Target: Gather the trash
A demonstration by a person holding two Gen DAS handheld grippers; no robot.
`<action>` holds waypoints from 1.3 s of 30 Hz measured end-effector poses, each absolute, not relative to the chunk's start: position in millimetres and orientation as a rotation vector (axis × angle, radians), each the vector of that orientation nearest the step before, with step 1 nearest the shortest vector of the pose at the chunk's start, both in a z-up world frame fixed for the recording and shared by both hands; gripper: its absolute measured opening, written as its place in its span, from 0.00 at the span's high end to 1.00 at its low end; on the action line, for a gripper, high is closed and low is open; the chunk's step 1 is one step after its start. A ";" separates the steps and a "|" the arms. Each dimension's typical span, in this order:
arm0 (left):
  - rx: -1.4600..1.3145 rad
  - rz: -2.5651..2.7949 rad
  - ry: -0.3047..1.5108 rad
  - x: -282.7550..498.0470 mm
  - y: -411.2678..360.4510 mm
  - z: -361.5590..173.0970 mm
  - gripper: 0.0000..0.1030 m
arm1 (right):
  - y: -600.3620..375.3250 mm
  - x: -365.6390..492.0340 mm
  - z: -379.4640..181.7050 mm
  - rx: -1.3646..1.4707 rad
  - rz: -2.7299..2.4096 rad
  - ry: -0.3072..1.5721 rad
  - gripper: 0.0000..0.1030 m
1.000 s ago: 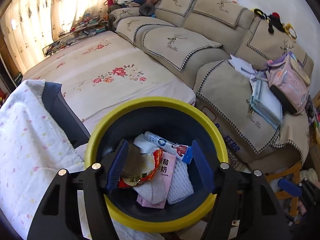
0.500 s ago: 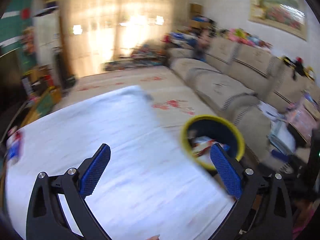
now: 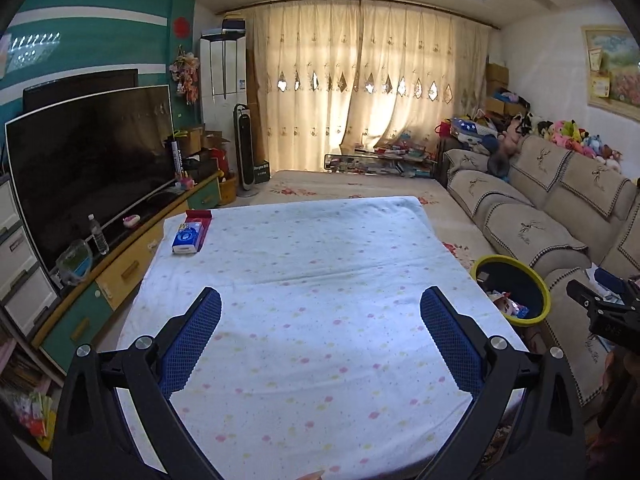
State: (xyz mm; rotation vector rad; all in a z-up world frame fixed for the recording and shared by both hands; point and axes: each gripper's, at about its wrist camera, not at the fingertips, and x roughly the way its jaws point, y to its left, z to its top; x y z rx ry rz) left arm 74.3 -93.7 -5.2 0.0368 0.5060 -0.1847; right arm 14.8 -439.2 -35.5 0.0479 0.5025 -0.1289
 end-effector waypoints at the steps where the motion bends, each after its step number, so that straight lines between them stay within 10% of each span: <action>1: 0.037 -0.184 0.506 69.5 -93.1 -5.6 0.05 | -436.4 11.8 -34.3 0.043 -0.134 0.501 0.07; 39: -0.005 -0.162 0.511 63.0 -78.0 -14.4 0.05 | -430.1 5.4 -29.9 0.054 -0.115 0.495 0.07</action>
